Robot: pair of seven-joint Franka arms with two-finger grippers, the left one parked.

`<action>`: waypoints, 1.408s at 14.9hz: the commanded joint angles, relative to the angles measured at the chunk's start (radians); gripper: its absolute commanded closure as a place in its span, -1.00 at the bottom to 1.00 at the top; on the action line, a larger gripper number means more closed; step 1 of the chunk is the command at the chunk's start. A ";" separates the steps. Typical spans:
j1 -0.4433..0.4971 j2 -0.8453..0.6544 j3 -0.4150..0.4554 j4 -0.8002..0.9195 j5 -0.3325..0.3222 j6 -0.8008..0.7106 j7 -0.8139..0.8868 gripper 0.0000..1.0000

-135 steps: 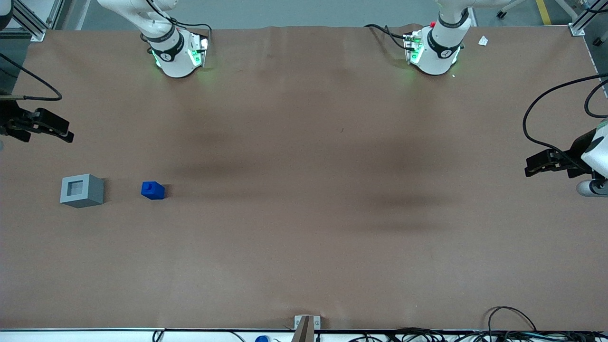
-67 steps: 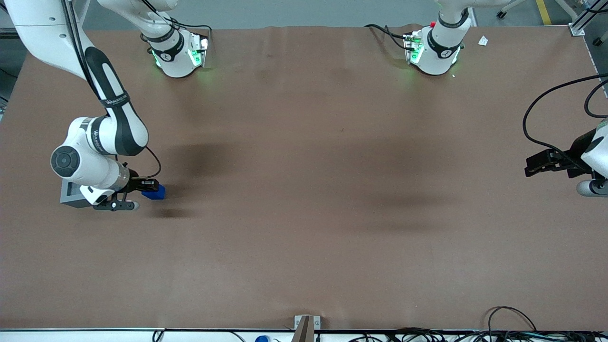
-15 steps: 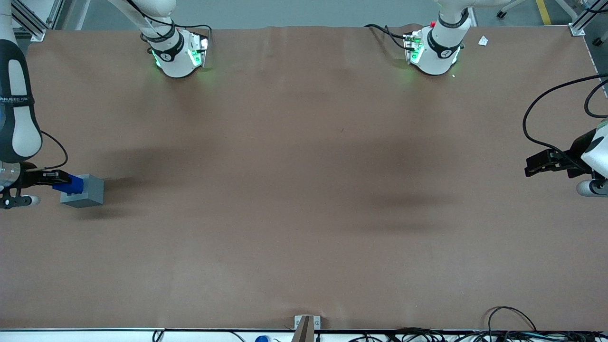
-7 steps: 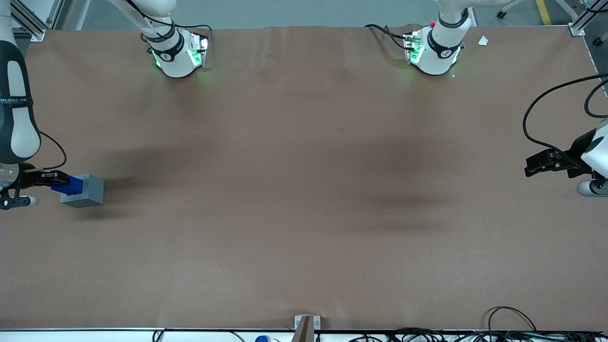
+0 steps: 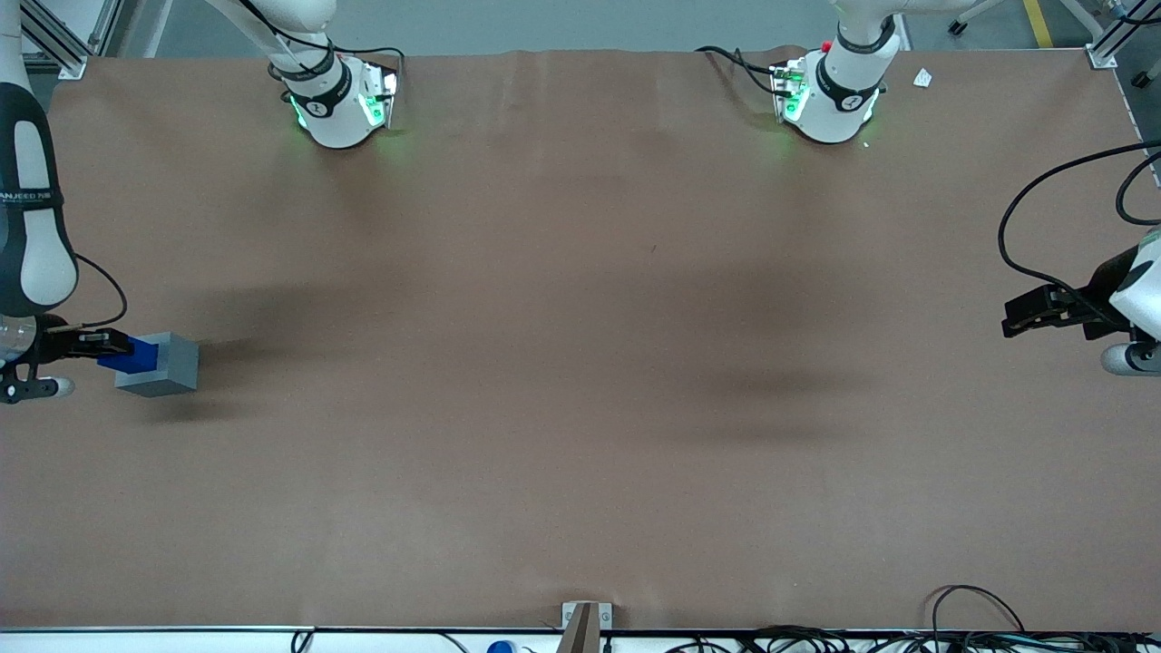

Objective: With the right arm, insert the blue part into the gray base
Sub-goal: 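Lower the blue block into the gray base's opening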

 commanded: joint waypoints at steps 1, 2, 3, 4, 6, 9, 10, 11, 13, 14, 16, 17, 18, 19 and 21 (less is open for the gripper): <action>-0.026 0.021 0.019 0.021 -0.020 -0.001 -0.009 0.99; -0.026 0.023 0.019 0.021 -0.019 -0.001 -0.009 0.99; -0.028 0.024 0.019 0.021 -0.019 0.001 -0.009 0.99; -0.027 0.027 0.019 0.021 -0.017 0.001 -0.009 0.99; -0.028 0.030 0.019 0.021 -0.017 0.001 -0.009 0.99; -0.026 0.032 0.017 0.021 -0.019 0.011 -0.007 0.52; -0.025 0.034 0.019 0.023 -0.019 0.011 -0.007 0.34; -0.025 0.034 0.019 0.023 -0.019 0.011 -0.007 -0.02; -0.025 0.034 0.019 0.023 -0.019 0.011 -0.007 -0.27; -0.025 0.035 0.019 0.023 -0.017 0.011 -0.007 -0.39; -0.026 0.037 0.019 0.023 -0.017 0.014 -0.007 -0.53; -0.026 0.038 0.019 0.023 -0.017 0.014 -0.007 -0.58; -0.026 0.038 0.019 0.023 -0.014 0.014 -0.007 -0.65; -0.026 0.038 0.019 0.023 -0.011 0.013 -0.003 -0.77; -0.025 0.035 0.019 0.029 -0.010 0.002 0.002 -1.00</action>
